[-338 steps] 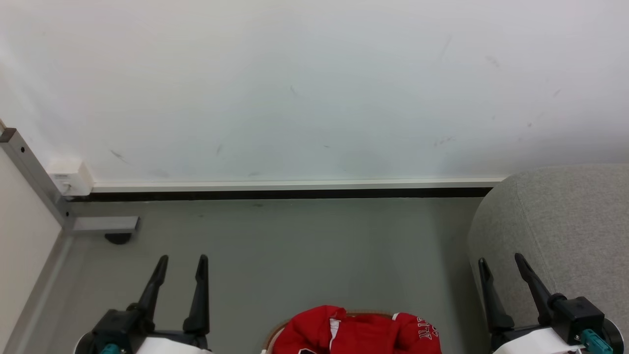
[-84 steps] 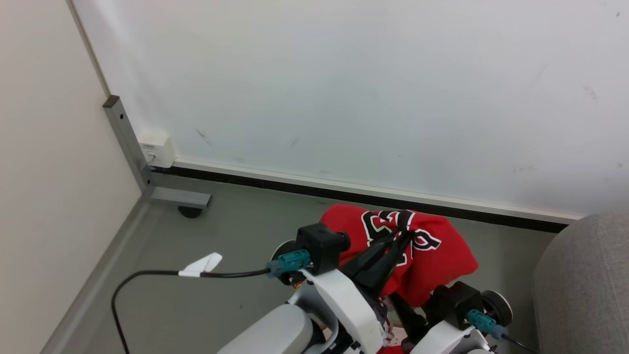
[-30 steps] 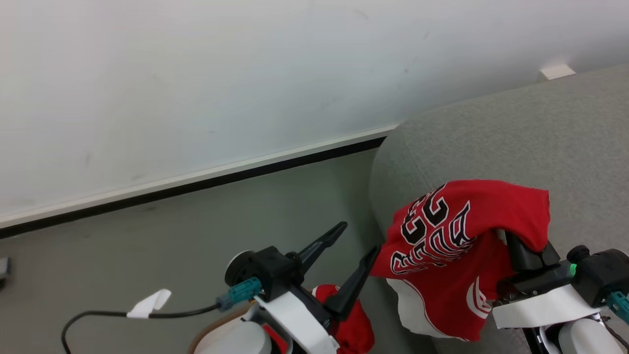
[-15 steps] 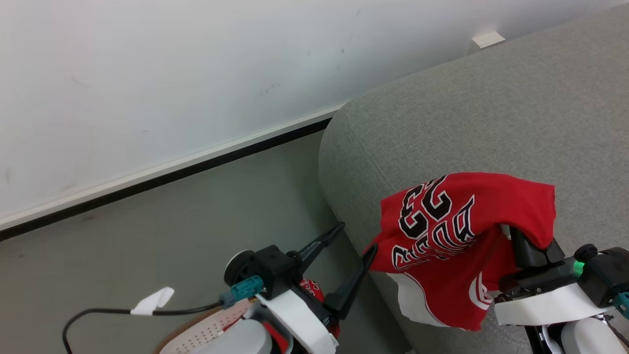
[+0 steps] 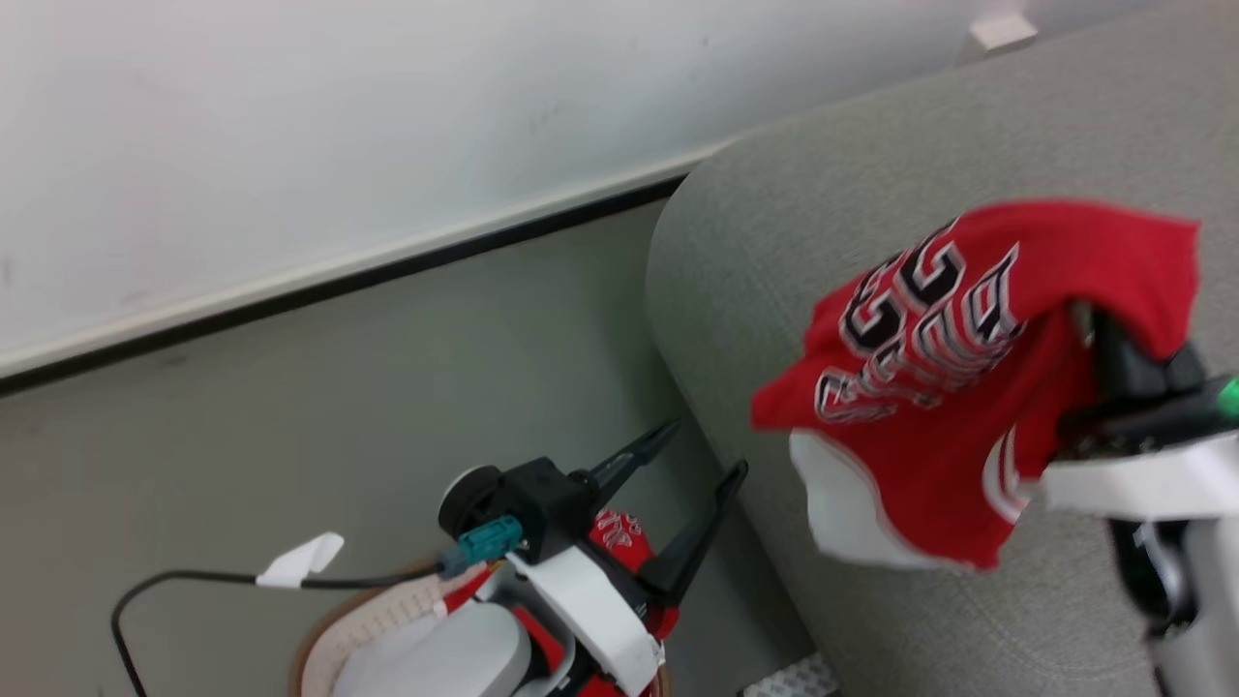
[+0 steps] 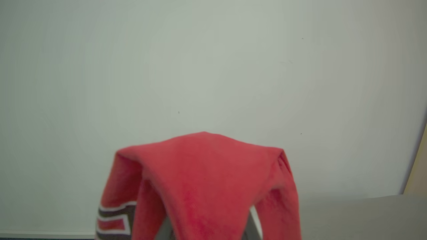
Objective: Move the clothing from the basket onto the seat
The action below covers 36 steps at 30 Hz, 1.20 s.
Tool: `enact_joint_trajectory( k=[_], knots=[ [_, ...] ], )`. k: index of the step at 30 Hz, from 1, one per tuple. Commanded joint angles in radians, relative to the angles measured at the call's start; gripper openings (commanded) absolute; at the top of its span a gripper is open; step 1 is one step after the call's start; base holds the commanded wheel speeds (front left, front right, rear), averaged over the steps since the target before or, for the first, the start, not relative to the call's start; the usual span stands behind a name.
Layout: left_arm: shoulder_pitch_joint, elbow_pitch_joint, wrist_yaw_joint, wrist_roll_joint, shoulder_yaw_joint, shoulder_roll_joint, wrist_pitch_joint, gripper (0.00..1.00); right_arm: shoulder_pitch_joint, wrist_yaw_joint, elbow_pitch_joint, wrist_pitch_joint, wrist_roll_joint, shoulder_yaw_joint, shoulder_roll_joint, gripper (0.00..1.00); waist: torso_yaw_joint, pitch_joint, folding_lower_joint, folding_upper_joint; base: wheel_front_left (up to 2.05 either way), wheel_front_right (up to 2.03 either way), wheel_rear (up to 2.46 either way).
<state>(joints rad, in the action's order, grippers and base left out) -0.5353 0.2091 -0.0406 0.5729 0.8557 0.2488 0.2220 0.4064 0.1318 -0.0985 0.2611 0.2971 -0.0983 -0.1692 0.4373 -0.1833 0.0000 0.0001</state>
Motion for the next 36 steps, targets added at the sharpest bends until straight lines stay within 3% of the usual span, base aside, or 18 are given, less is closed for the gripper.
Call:
enact_joint_trajectory(
  k=[1, 12, 21, 27, 36],
  knots=[
    [-0.015, -0.011, -0.001, -0.014, 0.002, 0.012, -0.006, 1.00, 0.049, -0.002, -0.008, -0.004, 0.001, 0.012, -0.022, 0.00, -0.028, -0.049, 0.0000, -0.0001, 0.00, 0.00, 0.00],
    [-0.086, -0.098, -0.007, -0.042, -0.007, 0.086, -0.070, 1.00, 0.393, -0.002, -0.118, -0.068, 0.042, 0.167, -0.155, 0.00, -0.114, -0.282, 0.0000, -0.0001, 0.00, 0.00, 0.00],
    [-0.163, -0.163, -0.013, -0.061, -0.018, 0.119, -0.101, 1.00, 0.570, -0.002, -0.248, -0.120, 0.018, 0.307, -0.251, 0.00, -0.186, -0.454, 0.0000, -0.0001, 0.00, 0.00, 0.00],
    [-0.214, -0.181, -0.014, -0.070, -0.031, 0.130, -0.111, 1.00, 0.636, -0.002, -0.387, -0.168, 0.000, 0.343, -0.288, 0.00, -0.228, -0.551, 0.0000, -0.0001, 0.00, 0.00, 0.00],
    [-0.241, -0.178, -0.005, -0.067, -0.053, 0.134, -0.094, 1.00, 0.706, -0.002, -0.632, -0.315, -0.120, 0.279, -0.351, 0.00, -0.273, -0.616, 0.0000, -0.0001, 0.00, 0.00, 0.00]
  ],
)
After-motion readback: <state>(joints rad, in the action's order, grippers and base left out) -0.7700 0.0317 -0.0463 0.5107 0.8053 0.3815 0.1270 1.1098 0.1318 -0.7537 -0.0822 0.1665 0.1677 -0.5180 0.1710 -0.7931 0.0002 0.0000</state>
